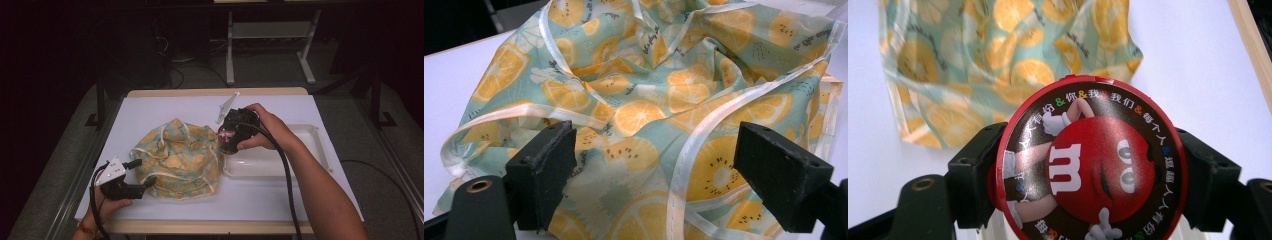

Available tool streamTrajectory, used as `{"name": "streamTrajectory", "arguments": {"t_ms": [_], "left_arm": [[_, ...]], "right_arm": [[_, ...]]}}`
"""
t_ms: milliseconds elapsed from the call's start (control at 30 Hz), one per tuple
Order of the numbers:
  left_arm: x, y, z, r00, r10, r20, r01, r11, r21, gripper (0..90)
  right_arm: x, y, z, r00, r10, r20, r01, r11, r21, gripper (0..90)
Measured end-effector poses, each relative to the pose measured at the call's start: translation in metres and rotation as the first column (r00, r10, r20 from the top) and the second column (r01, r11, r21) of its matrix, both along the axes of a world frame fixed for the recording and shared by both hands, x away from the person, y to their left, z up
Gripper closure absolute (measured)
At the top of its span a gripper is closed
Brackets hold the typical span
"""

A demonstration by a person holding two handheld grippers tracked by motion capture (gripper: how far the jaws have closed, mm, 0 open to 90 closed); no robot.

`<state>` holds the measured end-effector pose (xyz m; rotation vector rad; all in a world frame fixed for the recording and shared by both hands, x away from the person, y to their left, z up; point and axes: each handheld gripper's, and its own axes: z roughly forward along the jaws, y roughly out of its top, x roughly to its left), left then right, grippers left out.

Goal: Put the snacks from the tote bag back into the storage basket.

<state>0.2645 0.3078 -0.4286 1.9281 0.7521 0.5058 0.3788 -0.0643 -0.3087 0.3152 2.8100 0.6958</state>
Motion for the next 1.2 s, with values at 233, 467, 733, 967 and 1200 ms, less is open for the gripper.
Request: {"name": "streamTrajectory", "arguments": {"t_ms": [233,467,733,967,1200], "left_arm": [[0.0,-0.001,0.0,1.0,-0.001,-0.003,0.001,1.0,0.003,16.8],[0.001,0.0,0.0,1.0,-0.004,-0.001,0.004,1.0,0.007,16.8],[0.0,0.0,-0.001,1.0,-0.003,-0.003,0.003,1.0,0.004,16.8],[0.0,-0.001,-0.001,1.0,-0.003,-0.005,0.003,1.0,0.001,16.8],[0.0,-0.001,-0.001,1.0,-0.005,-0.006,0.006,1.0,0.004,16.8]], "right_arm": [[0.002,-0.013,-0.005,0.9998,-0.013,-0.014,0.012,0.9997,-0.021,23.2],[0.004,-0.023,-0.009,0.9995,-0.026,-0.015,0.026,0.9994,-0.023,23.2],[0.006,-0.031,-0.016,0.9985,-0.043,-0.033,0.041,0.9982,-0.044,23.2],[0.01,-0.043,-0.026,0.997,-0.062,-0.046,0.059,0.9959,-0.069,23.2],[0.016,-0.049,-0.039,0.9955,-0.075,-0.057,0.07,0.9929,-0.097,23.2]]}}
